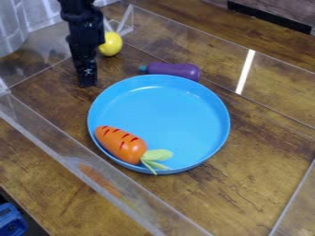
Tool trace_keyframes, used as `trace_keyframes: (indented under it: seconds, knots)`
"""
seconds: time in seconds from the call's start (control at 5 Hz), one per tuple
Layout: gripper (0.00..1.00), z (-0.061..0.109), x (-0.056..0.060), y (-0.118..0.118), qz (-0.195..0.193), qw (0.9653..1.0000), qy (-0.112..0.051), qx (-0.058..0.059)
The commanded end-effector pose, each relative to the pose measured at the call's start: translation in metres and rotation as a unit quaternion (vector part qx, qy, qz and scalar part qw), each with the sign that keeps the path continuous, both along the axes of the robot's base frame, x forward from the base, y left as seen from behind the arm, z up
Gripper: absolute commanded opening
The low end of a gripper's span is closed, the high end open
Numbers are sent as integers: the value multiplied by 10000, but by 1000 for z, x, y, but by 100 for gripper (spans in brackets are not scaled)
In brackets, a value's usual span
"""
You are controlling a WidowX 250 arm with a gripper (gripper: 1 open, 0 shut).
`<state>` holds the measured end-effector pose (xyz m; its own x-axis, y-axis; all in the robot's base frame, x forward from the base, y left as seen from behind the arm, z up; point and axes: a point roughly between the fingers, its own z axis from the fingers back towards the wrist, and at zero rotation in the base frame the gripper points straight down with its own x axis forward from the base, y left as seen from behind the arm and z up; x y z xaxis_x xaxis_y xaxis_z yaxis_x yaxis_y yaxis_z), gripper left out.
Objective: Put the lemon on the blue tray
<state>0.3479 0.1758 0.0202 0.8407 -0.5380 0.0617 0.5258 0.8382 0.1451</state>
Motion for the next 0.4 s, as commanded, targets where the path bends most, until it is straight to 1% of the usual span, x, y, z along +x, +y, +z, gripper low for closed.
trace_keyframes:
  seconds: [0.0, 0.2]
  knots:
    - [100, 3, 17, -8, -512, 9986, -112, 33]
    - [100, 1, 28, -3, -826, 9964, -158, 42]
